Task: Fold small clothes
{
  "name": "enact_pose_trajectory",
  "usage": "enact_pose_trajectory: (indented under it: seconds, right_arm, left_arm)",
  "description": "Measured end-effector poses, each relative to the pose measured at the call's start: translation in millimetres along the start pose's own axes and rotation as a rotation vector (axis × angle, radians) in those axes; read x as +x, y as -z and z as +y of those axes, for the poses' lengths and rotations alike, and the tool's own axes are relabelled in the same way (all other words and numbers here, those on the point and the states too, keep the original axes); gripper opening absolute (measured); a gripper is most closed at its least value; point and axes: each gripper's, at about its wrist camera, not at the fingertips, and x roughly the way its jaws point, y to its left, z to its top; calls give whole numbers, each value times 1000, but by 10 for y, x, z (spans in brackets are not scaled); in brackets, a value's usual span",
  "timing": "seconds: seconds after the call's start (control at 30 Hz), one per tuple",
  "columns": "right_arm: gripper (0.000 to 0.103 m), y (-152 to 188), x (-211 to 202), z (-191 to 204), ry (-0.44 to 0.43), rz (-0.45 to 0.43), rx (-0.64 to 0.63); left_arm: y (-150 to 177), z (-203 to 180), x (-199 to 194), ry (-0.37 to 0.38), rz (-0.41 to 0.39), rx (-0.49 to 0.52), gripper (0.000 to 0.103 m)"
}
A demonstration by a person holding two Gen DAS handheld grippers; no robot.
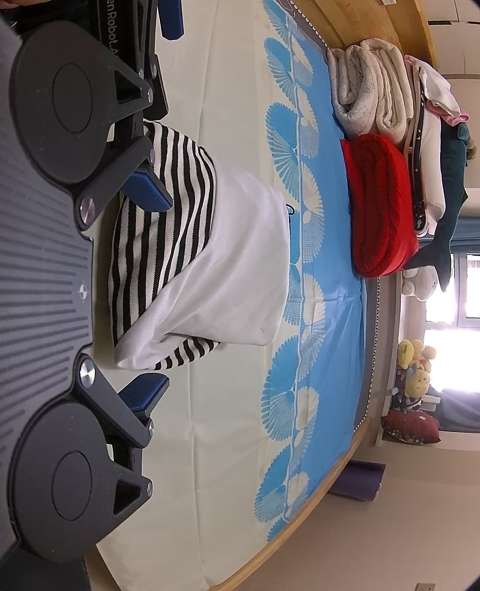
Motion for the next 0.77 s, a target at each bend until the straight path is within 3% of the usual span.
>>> enact_pose_trajectory:
  seconds: [0.77]
  right_arm:
    - [93, -1, -9, 0, -5, 2, -8]
  left_arm:
    - [11, 6, -3, -2, -3, 1, 102]
